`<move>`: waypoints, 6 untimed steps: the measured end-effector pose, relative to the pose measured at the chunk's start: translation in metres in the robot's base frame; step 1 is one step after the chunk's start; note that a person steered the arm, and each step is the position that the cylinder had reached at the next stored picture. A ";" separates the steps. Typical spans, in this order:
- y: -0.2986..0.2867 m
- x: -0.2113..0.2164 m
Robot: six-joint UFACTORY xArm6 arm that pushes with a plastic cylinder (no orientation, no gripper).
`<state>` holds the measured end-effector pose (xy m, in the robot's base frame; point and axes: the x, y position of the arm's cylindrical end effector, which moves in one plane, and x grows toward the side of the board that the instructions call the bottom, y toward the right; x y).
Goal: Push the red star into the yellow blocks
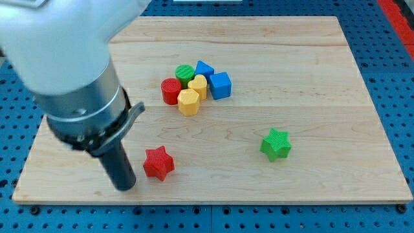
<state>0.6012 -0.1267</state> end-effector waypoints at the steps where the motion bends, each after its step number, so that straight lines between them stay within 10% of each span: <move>1: 0.026 -0.023; 6: 0.125 -0.099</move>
